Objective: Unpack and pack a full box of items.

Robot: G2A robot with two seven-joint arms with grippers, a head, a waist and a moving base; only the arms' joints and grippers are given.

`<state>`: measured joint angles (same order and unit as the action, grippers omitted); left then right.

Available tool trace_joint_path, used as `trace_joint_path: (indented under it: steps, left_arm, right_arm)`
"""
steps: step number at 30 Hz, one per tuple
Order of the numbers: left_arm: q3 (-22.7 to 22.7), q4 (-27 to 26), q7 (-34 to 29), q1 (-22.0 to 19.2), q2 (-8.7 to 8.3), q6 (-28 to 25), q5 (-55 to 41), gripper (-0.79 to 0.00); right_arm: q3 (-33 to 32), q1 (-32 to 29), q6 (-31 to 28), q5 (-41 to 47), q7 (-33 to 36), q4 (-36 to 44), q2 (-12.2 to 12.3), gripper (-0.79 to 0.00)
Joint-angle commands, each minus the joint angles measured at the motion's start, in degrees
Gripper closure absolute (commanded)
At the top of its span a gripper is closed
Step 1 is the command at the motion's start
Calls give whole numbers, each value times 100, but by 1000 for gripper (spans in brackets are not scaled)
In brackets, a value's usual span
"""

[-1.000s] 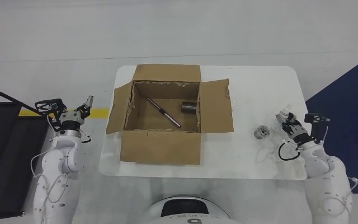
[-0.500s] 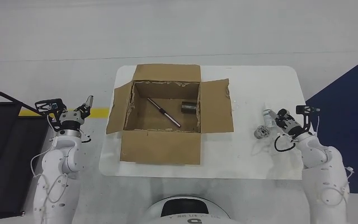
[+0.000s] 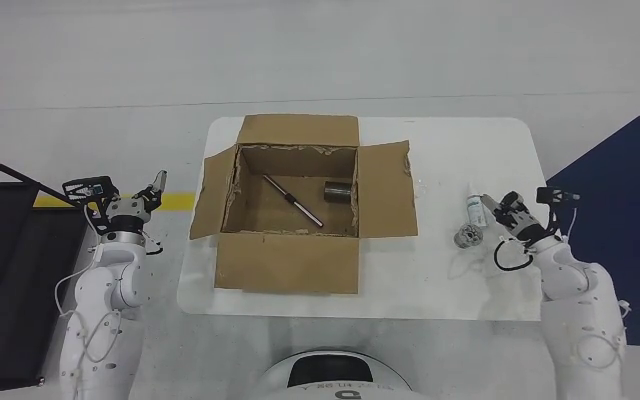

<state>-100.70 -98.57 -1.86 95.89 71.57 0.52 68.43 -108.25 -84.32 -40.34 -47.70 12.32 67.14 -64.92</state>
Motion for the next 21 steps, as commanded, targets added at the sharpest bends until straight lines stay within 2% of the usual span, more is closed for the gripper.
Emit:
trace_joint_path:
  steps: [1,3,8,14,17,21]
  left_arm:
    - [0,0,0,0,0,0,0,-785]
    - [0,0,0,0,0,0,0,-785]
    - [0,0,0,0,0,0,0,-785]
    - [0,0,0,0,0,0,0,-785]
    - [0,0,0,0,0,0,0,-785]
    - [0,0,0,0,0,0,0,-785]
  right_arm:
    - [-11,-101,-214,142,-89,211,4,-785]
    - [-9,-167,-251,293,-72,456,7,-785]
    - [100,-152,172,407,230,732,11,-785]
    - [93,-200,18,631,144,820,32,-785]
    - [119,-292,-285,938,69,1019,33,-785]
    - [119,-292,-285,938,69,1019,33,-785]
